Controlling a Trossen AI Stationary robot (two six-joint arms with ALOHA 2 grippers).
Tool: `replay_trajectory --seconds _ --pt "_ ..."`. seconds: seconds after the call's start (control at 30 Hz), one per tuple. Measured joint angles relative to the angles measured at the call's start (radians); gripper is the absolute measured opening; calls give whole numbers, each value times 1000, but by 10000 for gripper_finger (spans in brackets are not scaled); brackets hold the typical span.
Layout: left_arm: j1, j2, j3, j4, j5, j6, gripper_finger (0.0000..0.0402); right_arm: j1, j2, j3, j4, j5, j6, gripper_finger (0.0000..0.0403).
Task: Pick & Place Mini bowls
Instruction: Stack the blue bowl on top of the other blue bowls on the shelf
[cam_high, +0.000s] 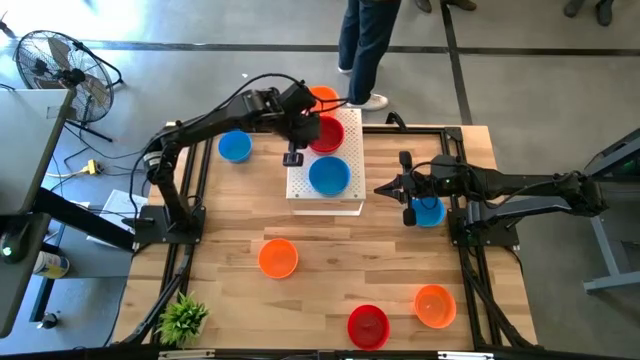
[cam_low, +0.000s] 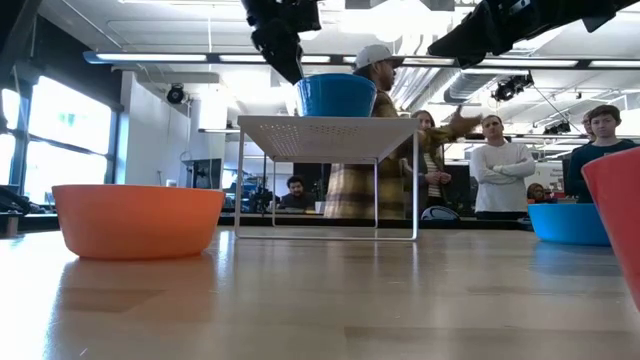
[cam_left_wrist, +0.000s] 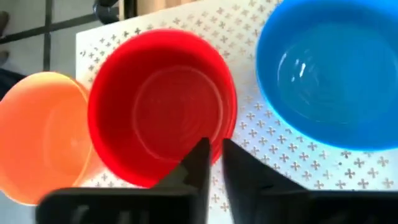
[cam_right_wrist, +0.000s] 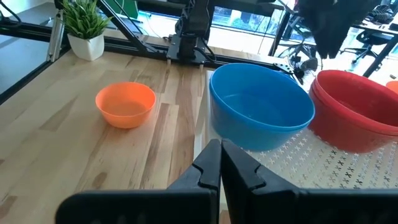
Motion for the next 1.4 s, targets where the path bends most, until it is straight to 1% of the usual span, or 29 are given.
replay_trajectory --seconds 0.07,0.13,0.2,0.27,0.4,0.63,0.8,0.9,0.97,1.17,1.3,1.4 --pt "3 -12 -14 10 48 -19 9 0 0 0 0 0 0 0" --pt "13 -42 -45 28 69 -42 9 0 0 0 -2 0 3 0" --pt "12 -92 -99 98 70 -65 12 0 0 0 -4 0 3 0" --pt "12 -147 -177 171 67 -89 6 0 0 0 -5 0 3 0" --pt "12 -275 -383 371 64 -157 4 0 0 0 -6 0 3 0" --pt "12 -544 -795 748 62 -306 5 0 0 0 -5 8 32 0" --pt "12 -682 -1088 1078 62 -430 5 0 0 0 -9 8 71 0" --pt "12 -726 -1226 1249 62 -472 5 0 0 0 -26 13 103 0" --pt "12 -736 -1298 1334 61 -503 5 6 0 0 -56 44 132 0" --pt "12 -735 -1449 1576 20 -576 5 85 0 37 -233 233 264 0" --pt "12 -735 -1503 1664 -10 -578 5 166 0 76 -366 359 429 6" --pt "12 -735 -1523 1689 -16 -577 5 225 0 95 -495 451 610 25"
